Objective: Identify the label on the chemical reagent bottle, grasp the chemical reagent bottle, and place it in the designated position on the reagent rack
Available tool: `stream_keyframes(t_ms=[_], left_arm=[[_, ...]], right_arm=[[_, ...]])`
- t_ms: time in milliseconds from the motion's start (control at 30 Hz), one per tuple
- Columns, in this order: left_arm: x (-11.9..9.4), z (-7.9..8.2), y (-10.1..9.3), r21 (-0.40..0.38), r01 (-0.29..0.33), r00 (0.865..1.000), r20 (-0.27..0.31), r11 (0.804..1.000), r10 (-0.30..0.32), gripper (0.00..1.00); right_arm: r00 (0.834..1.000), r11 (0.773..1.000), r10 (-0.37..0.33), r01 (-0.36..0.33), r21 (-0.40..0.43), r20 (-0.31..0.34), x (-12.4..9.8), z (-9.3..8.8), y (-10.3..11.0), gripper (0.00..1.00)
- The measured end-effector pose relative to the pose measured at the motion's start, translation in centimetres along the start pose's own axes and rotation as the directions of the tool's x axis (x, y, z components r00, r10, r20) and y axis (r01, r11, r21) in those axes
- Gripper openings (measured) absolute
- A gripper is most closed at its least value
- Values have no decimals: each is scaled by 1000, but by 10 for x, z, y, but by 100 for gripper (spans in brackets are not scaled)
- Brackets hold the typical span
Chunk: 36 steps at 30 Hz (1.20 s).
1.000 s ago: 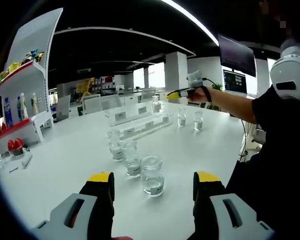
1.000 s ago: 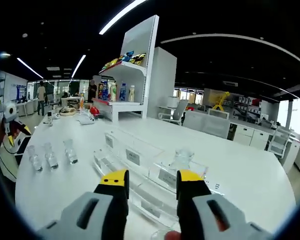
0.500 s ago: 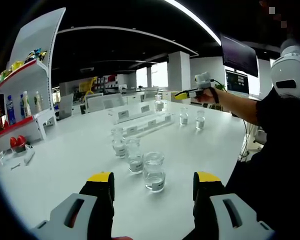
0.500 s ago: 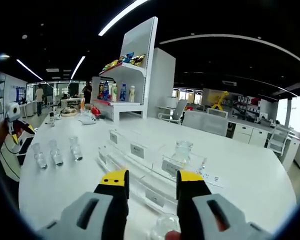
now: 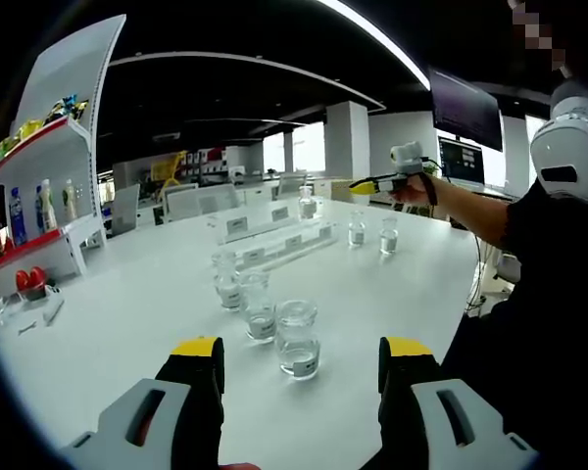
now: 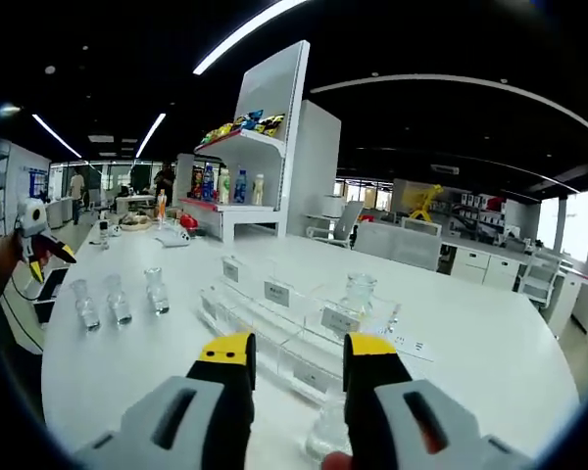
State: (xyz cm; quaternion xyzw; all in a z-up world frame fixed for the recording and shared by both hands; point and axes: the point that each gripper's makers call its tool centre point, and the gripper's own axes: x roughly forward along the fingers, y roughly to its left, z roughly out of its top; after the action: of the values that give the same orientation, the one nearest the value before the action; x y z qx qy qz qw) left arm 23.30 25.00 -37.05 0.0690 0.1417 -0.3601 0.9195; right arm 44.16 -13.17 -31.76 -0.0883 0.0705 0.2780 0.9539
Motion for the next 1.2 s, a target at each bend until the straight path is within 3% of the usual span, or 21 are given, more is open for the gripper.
stream_keyframes(t_ms=[333,1200], left_arm=[[9,1,-6,-1,22,1000,3,1000,-22,64],[18,2,-8,-6,43,999,26,999,-43,64]], right_arm=[[1000,1000,-21,21,9,11,-31,3,13,36],[997,997,-71,70,14,34,-81,2,27,36]])
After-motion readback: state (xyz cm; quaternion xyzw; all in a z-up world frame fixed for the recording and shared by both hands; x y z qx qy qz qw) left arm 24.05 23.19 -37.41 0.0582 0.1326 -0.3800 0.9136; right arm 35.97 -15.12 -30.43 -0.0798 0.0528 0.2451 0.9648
